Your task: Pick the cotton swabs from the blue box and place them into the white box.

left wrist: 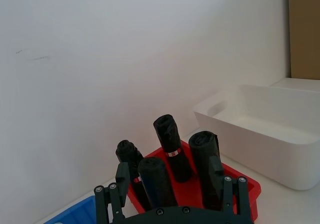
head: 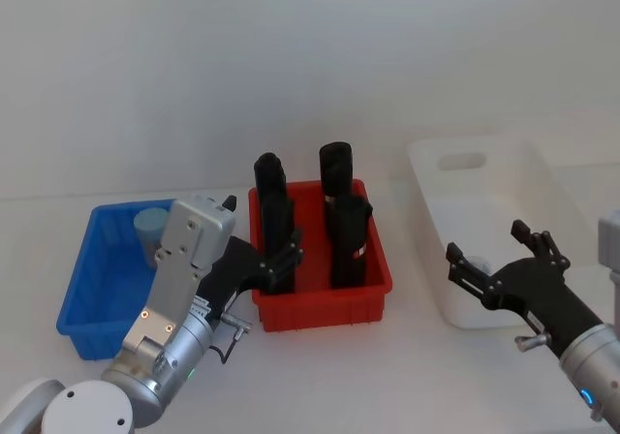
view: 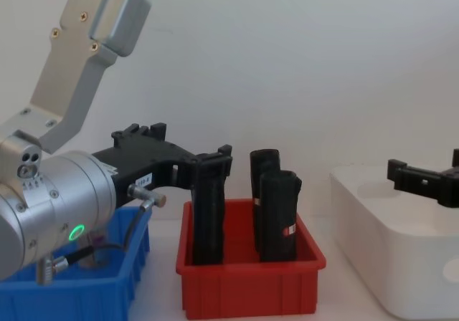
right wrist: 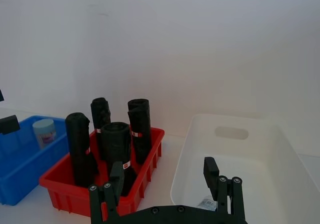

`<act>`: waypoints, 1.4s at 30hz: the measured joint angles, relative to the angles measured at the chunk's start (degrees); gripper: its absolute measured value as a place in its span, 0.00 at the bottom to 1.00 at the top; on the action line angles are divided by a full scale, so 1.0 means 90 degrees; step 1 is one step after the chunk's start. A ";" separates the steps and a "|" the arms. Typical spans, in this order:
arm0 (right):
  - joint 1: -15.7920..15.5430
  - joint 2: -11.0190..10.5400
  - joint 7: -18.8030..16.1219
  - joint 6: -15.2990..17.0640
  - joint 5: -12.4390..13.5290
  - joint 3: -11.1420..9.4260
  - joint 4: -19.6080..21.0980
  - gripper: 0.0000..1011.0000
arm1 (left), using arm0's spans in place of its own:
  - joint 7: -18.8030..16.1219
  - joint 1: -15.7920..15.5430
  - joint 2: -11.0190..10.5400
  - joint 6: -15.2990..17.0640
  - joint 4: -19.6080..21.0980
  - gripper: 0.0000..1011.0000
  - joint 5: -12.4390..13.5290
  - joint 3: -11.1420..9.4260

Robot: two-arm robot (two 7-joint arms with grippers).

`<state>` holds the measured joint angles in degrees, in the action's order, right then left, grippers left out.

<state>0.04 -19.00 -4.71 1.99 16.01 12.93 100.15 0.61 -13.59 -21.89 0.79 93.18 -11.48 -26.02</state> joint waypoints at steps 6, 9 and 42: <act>0.0230 0.0090 -0.0165 0.0016 -0.0149 0.0008 -0.0279 0.99 | 0.0000 0.0000 0.0000 0.0001 0.0000 0.99 0.0000 0.0000; 0.0378 0.0144 -0.0275 0.0020 -0.0247 0.0019 -0.0456 0.99 | 0.0001 0.0000 0.0000 0.0001 0.0000 0.99 0.0000 0.0000; 0.2067 0.0782 -0.2051 -0.0271 -0.0985 0.0231 -0.2498 0.99 | 0.0001 0.0000 0.0000 0.0001 0.0000 0.99 -0.0001 -0.0001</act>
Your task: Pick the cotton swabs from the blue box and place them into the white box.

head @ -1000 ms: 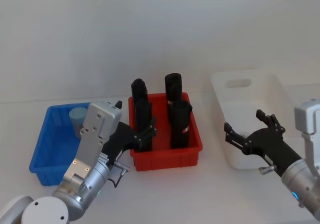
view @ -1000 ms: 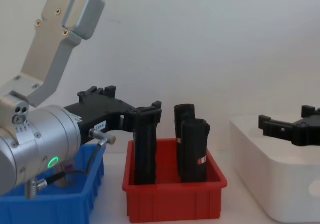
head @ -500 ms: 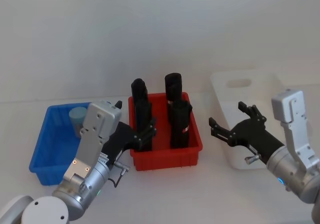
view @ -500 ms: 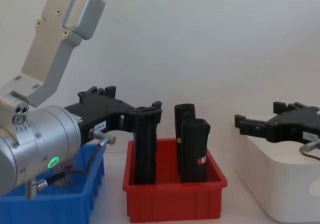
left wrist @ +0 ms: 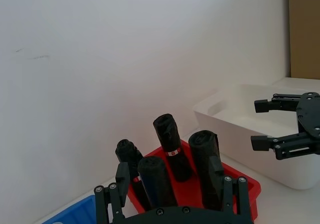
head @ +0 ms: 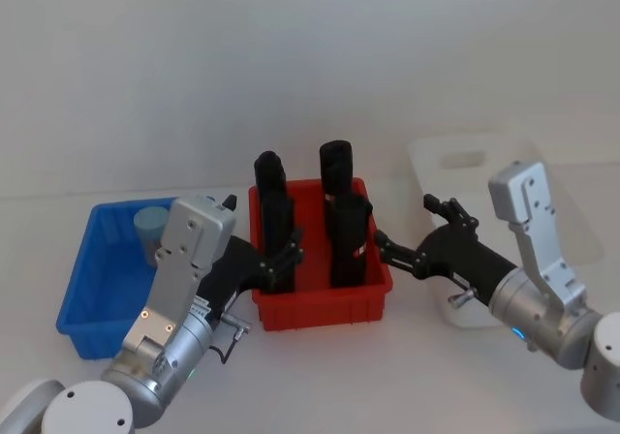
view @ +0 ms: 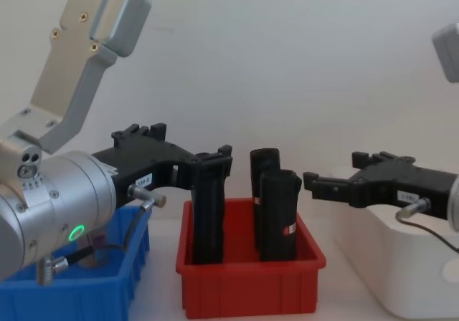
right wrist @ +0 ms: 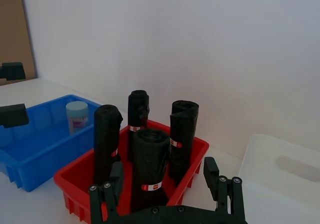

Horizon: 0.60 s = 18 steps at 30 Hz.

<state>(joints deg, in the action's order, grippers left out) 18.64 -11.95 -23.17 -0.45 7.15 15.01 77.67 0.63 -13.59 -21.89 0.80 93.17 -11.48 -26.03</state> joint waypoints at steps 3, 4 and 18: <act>0.0152 0.0057 -0.0139 -0.0024 -0.0007 0.0014 -0.0221 0.99 | 0.0000 0.0000 0.0000 0.0000 0.0000 0.99 0.0000 0.0000; 0.0185 0.0069 -0.0162 -0.0029 -0.0008 0.0018 -0.0270 0.99 | 0.0000 0.0000 0.0000 0.0000 0.0000 0.99 0.0000 0.0000; 0.0873 0.0308 -0.0696 -0.0212 -0.0075 0.0068 -0.1321 0.99 | 0.0000 0.0000 0.0000 0.0000 0.0000 0.99 0.0000 0.0000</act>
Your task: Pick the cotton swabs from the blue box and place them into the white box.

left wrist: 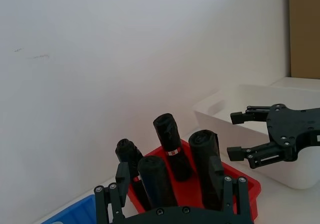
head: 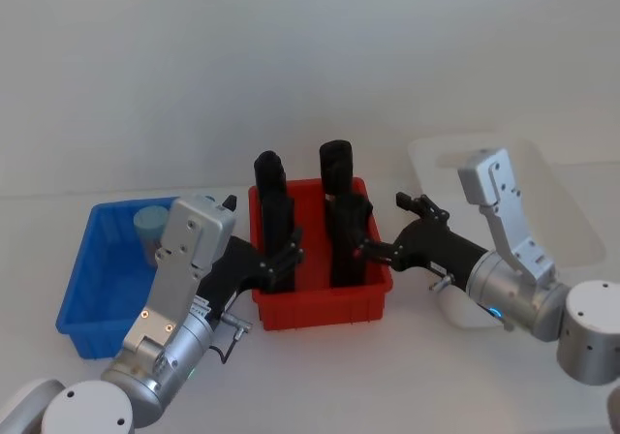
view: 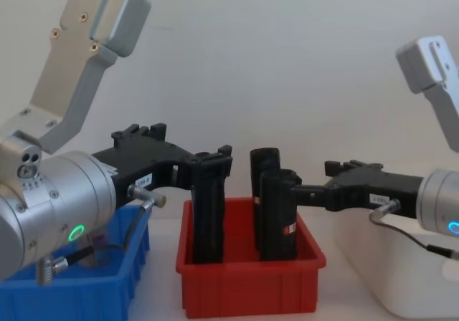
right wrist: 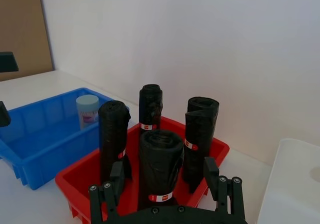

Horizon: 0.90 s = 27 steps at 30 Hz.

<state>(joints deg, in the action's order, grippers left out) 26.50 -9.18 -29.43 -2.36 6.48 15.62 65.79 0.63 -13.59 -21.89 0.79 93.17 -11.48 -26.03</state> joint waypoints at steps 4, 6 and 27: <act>0.0243 0.0077 -0.0146 -0.0063 -0.0032 0.0012 -0.0377 0.99 | 0.0000 0.0000 0.0000 0.0000 0.0000 0.99 0.0000 0.0000; 0.0319 0.0103 -0.0191 -0.0085 -0.0043 0.0017 -0.0502 0.99 | 0.0000 0.0000 0.0000 0.0000 0.0000 0.99 0.0000 0.0000; 0.1442 0.0486 -0.0696 -0.0586 -0.0141 0.0132 -0.2463 0.99 | 0.0000 0.0000 0.0000 0.0000 0.0000 0.99 0.0000 0.0000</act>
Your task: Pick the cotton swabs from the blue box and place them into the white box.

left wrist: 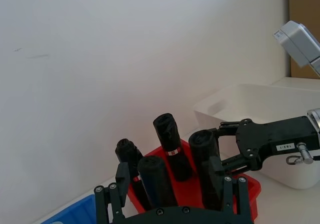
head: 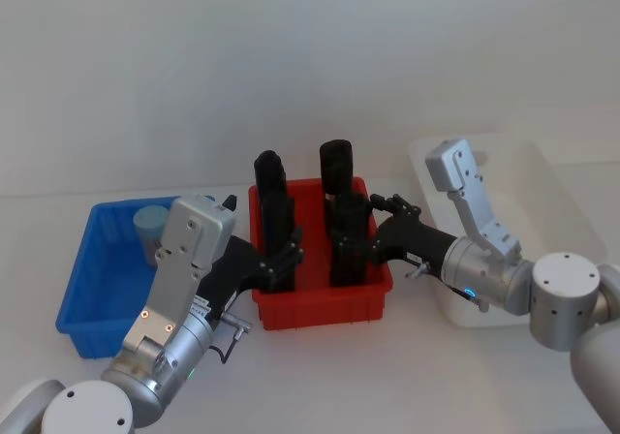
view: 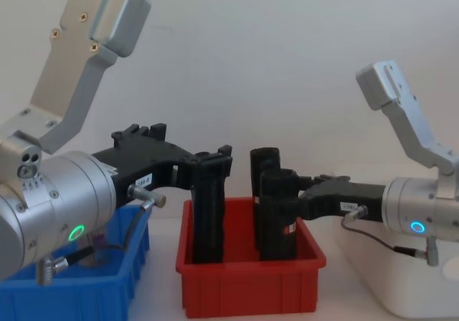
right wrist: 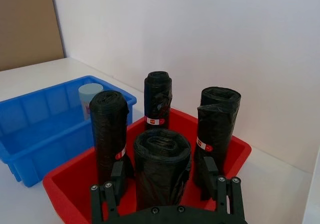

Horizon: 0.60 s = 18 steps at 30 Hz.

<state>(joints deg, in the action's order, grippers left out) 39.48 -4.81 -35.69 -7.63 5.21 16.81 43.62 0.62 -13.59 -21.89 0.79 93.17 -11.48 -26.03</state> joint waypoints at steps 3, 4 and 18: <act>0.0138 0.0050 -0.0045 -0.0088 -0.0002 0.0018 -0.0256 0.94 | 0.0000 0.0000 0.0000 0.0000 0.0000 0.99 0.0000 0.0000; 0.0157 0.0057 -0.0056 -0.0108 -0.0002 0.0020 -0.0291 0.93 | 0.0000 0.0000 0.0000 0.0000 0.0000 0.99 0.0000 0.0001; 0.0698 0.0260 -0.0178 -0.0539 0.0065 0.0074 -0.1316 0.56 | 0.0000 0.0000 0.0000 0.0000 0.0000 0.99 0.0000 0.0000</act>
<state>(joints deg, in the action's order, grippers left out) 45.76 -2.46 -37.29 -12.49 5.79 17.48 31.77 0.62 -13.59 -21.89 0.79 93.18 -11.48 -26.02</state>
